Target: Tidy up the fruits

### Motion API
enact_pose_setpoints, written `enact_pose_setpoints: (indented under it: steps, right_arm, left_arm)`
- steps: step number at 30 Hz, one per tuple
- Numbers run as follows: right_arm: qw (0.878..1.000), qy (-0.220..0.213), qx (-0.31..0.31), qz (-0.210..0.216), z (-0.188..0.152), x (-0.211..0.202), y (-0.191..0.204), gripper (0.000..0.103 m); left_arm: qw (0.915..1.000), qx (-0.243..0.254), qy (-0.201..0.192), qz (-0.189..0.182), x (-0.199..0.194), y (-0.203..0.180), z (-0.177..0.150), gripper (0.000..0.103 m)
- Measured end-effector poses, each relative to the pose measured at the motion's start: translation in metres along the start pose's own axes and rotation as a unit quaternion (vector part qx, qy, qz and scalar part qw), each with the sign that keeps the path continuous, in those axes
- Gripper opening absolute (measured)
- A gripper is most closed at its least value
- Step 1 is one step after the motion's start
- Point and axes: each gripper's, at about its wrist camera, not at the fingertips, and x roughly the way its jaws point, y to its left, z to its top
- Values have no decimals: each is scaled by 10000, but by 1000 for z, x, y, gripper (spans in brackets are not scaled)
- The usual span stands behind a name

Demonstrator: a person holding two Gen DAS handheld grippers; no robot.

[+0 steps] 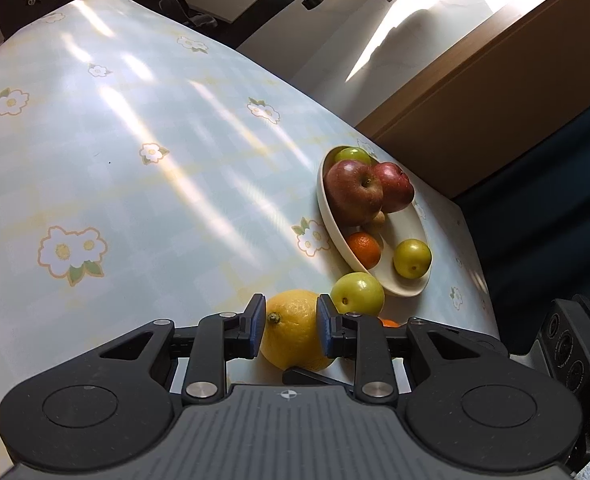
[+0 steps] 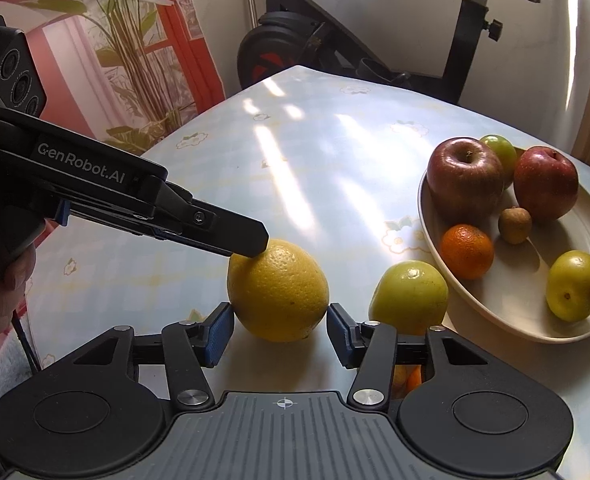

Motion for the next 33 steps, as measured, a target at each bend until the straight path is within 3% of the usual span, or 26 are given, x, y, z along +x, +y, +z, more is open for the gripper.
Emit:
enact_pose_setpoints:
  steps: [5,13,14,15,16,18,20,23,27,30,33]
  right_arm:
    - [9999,-69,82,101,-1,-1,-5,48]
    - [9977,-638,184,117,4,-29,-13,44]
    - [9970,-739,189,105,6,-34,-14,41]
    - [9970,-741,198,73,10,-37,-16,11]
    - [9978,-630,194,2,14,-37,-17,2]
    - [9993,-358,41,-86,17,-34,-20,2]
    - [9993,-333,29,-179,13,-37,-25,2]
    - [9991,-312,211,-180,4,-41,-33,7]
    - [9989,-316,333,-123,0,-40,-37,23]
    - [9990,-304,331,-65,3,-33,-32,26]
    - [9995,-166,262,7,5,-22,-23,36]
  left_arm:
    - [10000,50,8,-13,2,0,1,29]
    - [9996,260,-101,78,-4,-18,12,27]
    - [9995,321,-14,8,-1,-24,14,27]
    - [9993,370,25,-5,1,-28,14,27]
    - [9988,478,89,-35,4,-36,14,28]
    - [9984,555,8,-147,9,-43,16,28]
    - [9988,465,54,115,15,-43,21,26]
    - [9988,438,87,209,16,-36,23,26]
    - [9981,478,177,347,14,-30,23,26]
    - [9986,335,249,316,18,-21,25,26]
    - [9985,383,274,264,20,-20,27,27]
